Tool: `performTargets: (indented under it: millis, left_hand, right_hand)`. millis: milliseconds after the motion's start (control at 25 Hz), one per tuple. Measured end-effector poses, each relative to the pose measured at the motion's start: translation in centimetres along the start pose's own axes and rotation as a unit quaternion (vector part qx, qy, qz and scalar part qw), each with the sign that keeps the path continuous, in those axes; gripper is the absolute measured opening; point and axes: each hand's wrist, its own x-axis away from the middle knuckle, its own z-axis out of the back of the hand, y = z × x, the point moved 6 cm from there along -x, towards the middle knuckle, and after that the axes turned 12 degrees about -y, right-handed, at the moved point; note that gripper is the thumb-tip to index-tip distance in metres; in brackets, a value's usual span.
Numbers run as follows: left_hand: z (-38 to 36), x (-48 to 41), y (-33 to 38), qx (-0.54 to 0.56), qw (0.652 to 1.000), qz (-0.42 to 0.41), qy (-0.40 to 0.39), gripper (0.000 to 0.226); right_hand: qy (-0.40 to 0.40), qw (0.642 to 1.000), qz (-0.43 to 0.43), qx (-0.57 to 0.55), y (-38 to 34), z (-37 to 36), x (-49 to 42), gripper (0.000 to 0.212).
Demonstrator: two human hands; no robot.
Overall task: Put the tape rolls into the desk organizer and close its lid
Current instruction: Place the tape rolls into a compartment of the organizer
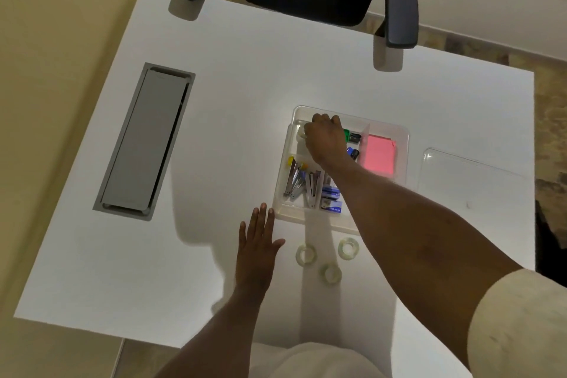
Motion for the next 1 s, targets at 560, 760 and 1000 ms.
performTargets:
  millis: [560,760,1000]
  left_hand:
    - [0.7,0.7,0.7,-0.032,0.999,0.013,-0.019,0.073]
    - [1.6,1.4,1.7,-0.045,0.999,0.016,-0.021,0.073]
    - [2.5,1.5,2.6,-0.043,0.998,0.032,-0.042,0.076]
  right_hand:
    - [0.089,0.994,-0.002,-0.055,-0.1,0.5,4.7,0.009]
    - [0.136,0.985,0.033,-0.104,-1.7,-0.8,11.7,0.013]
    - [0.119,0.979,0.053,-0.157,-2.8,-5.0,19.6,0.020]
